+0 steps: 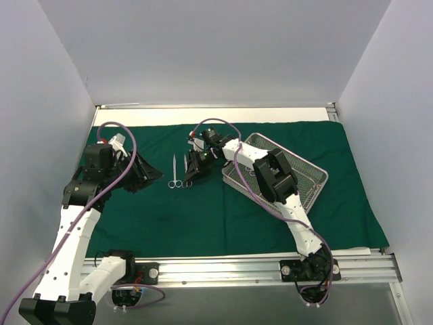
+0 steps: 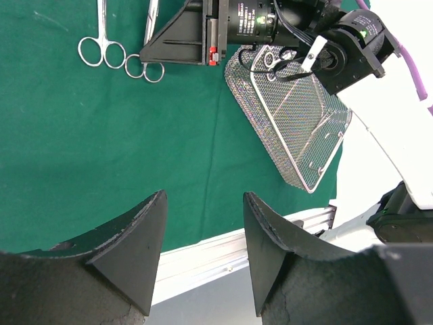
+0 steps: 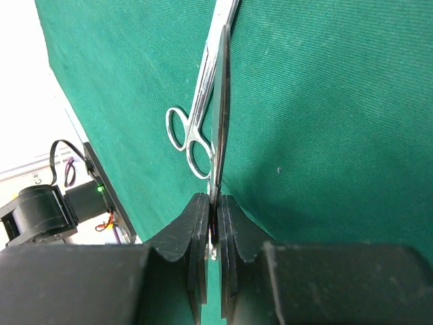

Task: Open and lay out the surgical kit
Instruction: Place the medical item in the surgical kit.

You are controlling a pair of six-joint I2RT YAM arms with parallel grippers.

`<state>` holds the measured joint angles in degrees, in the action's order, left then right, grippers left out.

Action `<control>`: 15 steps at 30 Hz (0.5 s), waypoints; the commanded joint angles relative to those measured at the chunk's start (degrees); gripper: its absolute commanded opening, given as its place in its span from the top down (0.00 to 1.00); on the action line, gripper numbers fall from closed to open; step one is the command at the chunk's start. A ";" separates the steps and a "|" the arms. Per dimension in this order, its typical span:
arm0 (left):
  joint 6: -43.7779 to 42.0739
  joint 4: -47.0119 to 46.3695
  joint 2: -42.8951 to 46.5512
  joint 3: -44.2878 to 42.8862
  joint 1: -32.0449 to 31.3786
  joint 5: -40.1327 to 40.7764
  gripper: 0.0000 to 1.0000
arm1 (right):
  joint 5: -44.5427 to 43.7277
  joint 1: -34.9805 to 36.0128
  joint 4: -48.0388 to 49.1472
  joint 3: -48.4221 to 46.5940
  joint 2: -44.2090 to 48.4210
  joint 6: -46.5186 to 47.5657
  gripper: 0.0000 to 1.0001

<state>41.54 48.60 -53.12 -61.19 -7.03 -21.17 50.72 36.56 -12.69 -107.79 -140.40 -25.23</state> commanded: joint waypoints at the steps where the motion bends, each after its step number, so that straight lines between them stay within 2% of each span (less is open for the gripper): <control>1: -0.67 -2.28 0.83 0.19 0.35 -1.07 0.43 | -5.72 -0.43 -4.71 -0.23 -2.34 3.17 0.94; 12: 0.03 -3.69 0.39 0.28 0.52 -1.77 0.43 | -8.18 -1.40 -7.88 -2.16 -3.74 3.88 0.80; 15: 0.30 -3.86 0.30 0.37 0.52 -2.03 0.43 | -8.97 -1.49 -8.93 -3.30 -4.36 4.49 0.79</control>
<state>41.67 47.83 -53.10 -60.77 -7.01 -21.78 48.93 35.97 -16.71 -110.13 -141.38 -23.90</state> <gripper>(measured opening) 0.573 0.200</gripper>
